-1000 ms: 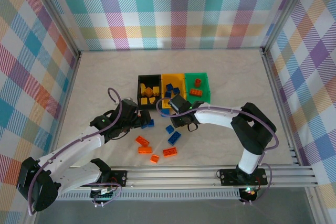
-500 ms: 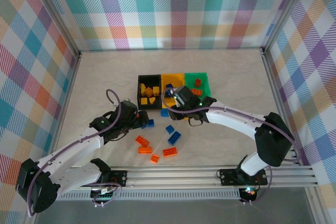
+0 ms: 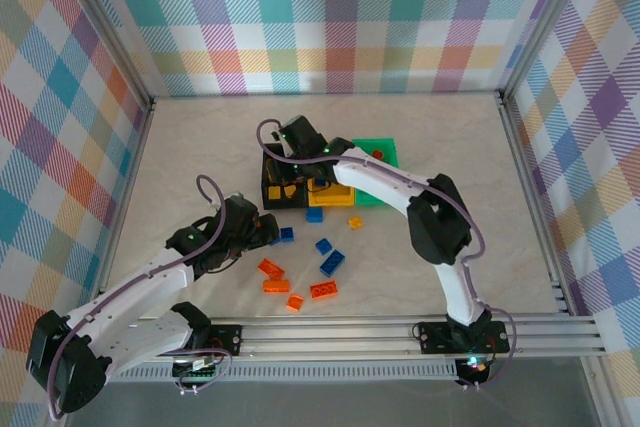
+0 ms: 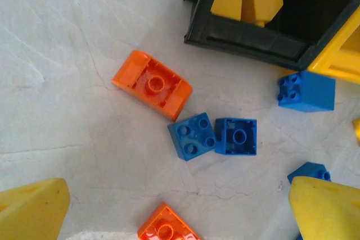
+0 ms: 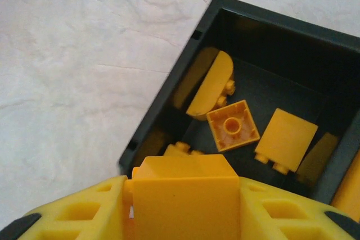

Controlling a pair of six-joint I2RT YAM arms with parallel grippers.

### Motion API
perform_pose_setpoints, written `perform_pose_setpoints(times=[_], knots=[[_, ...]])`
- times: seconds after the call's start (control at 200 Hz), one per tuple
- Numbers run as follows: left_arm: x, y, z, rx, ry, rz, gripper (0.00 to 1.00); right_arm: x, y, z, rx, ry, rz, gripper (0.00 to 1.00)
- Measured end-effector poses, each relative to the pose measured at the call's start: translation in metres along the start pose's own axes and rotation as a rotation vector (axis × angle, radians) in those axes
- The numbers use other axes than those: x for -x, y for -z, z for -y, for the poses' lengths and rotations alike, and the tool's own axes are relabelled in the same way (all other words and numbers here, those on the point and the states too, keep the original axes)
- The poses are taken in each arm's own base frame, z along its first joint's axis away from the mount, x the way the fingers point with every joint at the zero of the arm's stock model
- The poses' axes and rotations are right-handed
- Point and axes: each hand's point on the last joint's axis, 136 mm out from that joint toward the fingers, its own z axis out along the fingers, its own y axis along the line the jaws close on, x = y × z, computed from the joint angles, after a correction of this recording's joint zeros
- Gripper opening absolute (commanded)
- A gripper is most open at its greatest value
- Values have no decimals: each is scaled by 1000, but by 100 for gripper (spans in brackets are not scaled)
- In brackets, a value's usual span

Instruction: Sort the legos into containers by color

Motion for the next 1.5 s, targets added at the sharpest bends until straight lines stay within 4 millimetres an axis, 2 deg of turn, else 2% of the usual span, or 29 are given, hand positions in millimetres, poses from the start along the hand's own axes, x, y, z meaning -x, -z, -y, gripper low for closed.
perform_pose_setpoints(times=[0.09, 0.17, 0.25, 0.37, 0.48, 0.69, 0.755, 0.87, 1.01, 1.125, 1.295, 1.5], knots=[[-5, -2, -1, -1, -1, -20, 100, -1, -16, 12, -18, -16, -23, 62], [-8, -4, 0, -4, -1, -32, 100, -1, -22, 18, -24, -30, -36, 69], [-9, -4, 0, -4, -2, -41, 100, 3, -20, 21, -23, -37, -32, 71], [-10, -4, 0, -7, -2, -48, 100, 11, -14, 17, -7, -35, -7, 72], [-13, -4, 2, -20, -5, -63, 100, 7, 8, 13, 11, -36, 16, 72], [-23, -8, 7, -39, -24, -119, 100, -18, 75, 9, 49, -58, 74, 72], [-28, -8, 9, -47, -35, -132, 100, -30, 89, 8, 60, -64, 84, 72], [-45, -10, 10, -53, -63, -173, 95, -67, 100, 11, 67, -76, 58, 72], [-81, -17, 7, -33, -115, -264, 93, -115, 103, 22, 50, -101, -4, 72], [-112, -21, 4, -6, -164, -348, 95, -138, 106, 32, 29, -122, -28, 72], [-134, -24, 3, 19, -206, -398, 98, -150, 114, 39, 16, -140, -15, 73], [-141, -28, 0, 60, -255, -398, 99, -141, 124, 40, 7, -141, 33, 73]])
